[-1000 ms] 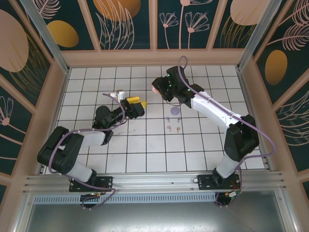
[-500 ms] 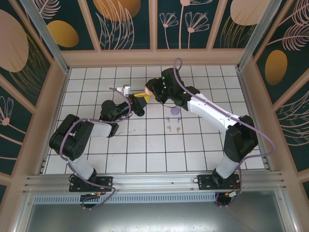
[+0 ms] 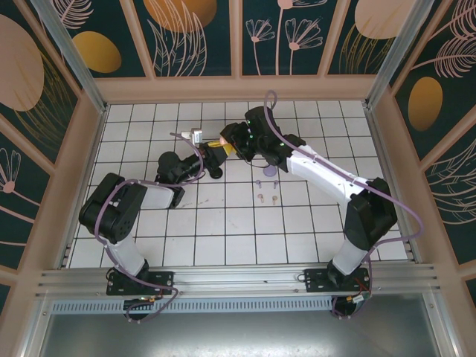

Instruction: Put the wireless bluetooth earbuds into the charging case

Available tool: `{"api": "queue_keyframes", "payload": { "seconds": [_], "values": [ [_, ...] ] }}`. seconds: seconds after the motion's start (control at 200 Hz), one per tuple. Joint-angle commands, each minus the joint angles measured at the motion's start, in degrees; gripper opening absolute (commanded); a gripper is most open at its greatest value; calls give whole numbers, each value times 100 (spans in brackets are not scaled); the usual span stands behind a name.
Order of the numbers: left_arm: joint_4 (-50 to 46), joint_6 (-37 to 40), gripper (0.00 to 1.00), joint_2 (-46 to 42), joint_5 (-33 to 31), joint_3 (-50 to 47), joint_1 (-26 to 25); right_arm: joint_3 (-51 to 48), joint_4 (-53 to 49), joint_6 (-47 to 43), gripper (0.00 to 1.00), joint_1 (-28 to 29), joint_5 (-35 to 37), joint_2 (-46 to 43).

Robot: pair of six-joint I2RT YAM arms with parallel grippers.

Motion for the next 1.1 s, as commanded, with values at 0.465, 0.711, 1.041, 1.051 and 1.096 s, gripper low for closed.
{"api": "queue_keyframes", "payload": {
  "seconds": [0.465,0.711,1.041,1.051,1.096],
  "values": [
    [335,60,35,-41,-230,179,-23,-4,45,-23,36,71,-13,-41],
    [449,-12,21,-26,-261,171,-23,-13,69,-23,36,71,-48,-50],
    [607,-171,0,-5,-200,228,-23,-6,89,-47,40,84,-48,-86],
    [607,-180,0,-4,-192,238,-23,-5,89,-49,41,87,-42,-85],
    [616,-201,0,-6,-185,241,-23,12,89,-74,46,73,-23,-95]
  ]
}}
